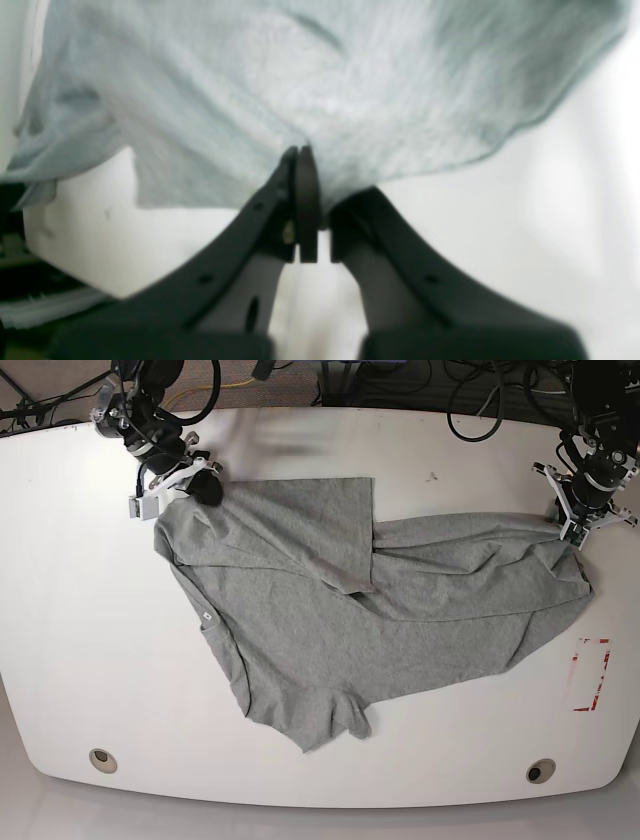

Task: Fold the T-shirt properly
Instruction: 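Drag the held shirt edges apart with both grippers to spread it, then regrasp the shirt edge with the left gripper, keeping the right holding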

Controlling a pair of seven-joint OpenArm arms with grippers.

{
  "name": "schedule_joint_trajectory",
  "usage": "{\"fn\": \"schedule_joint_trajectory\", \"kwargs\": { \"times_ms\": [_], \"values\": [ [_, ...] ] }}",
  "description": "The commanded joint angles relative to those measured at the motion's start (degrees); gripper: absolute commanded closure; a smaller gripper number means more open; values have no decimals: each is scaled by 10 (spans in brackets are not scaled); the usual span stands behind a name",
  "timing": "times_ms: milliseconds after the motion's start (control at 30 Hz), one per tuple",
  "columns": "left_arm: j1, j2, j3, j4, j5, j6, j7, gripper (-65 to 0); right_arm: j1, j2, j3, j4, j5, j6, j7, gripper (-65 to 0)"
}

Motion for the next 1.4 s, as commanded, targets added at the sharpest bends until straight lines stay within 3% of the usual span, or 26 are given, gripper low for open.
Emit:
{"fn": "schedule_joint_trajectory", "kwargs": {
  "times_ms": [0, 100, 333, 700, 833, 933, 1000, 1167, 1367],
  "values": [
    [-2, -11, -20, 11, -2, 2, -9, 0, -13, 37, 1, 17, 36, 5, 8, 0],
    [-2, -11, -25, 13, -3, 2, -9, 0, -29, 62, 13, 17, 57, 2, 9, 0],
    [-21, -6, -54, 12, -3, 2, -9, 0, -41, 86, 71, 17, 59, 2, 8, 0],
    [-21, 6, -56, 9, -2, 2, -6, 0, -34, 125, 73, 16, 59, 2, 9, 0],
    [-19, 11, -44, 10, -16, 2, -5, -143, -26, 124, 71, 15, 59, 2, 9, 0],
    [-19, 17, -67, 11, -74, 2, 5, -292, -26, 123, 70, 15, 59, 2, 9, 0],
    [-21, 17, -86, 11, -121, 2, 43, -388, -26, 121, 69, 15, 58, 2, 9, 0],
    [-54, 15, -125, 9, -192, 2, 117, -392, -25, 121, 69, 15, 58, 3, 9, 0],
    [-132, 17, -132, -22, -177, 2, 177, -392, -23, 121, 69, 15, 58, 3, 9, 0]
  ]
}}
